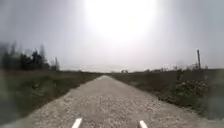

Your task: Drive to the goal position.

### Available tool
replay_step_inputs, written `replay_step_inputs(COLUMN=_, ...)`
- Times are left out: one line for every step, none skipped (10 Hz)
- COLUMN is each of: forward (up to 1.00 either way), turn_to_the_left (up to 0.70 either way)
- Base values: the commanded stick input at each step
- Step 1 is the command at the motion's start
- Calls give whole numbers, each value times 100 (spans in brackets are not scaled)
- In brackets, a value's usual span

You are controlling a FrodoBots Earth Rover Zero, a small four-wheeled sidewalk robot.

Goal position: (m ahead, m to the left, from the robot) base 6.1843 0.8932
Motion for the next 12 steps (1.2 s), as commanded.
replay_step_inputs(forward=70, turn_to_the_left=0)
replay_step_inputs(forward=70, turn_to_the_left=0)
replay_step_inputs(forward=70, turn_to_the_left=0)
replay_step_inputs(forward=70, turn_to_the_left=0)
replay_step_inputs(forward=70, turn_to_the_left=0)
replay_step_inputs(forward=70, turn_to_the_left=0)
replay_step_inputs(forward=70, turn_to_the_left=0)
replay_step_inputs(forward=70, turn_to_the_left=0)
replay_step_inputs(forward=70, turn_to_the_left=-9)
replay_step_inputs(forward=70, turn_to_the_left=-32)
replay_step_inputs(forward=70, turn_to_the_left=-7)
replay_step_inputs(forward=70, turn_to_the_left=0)
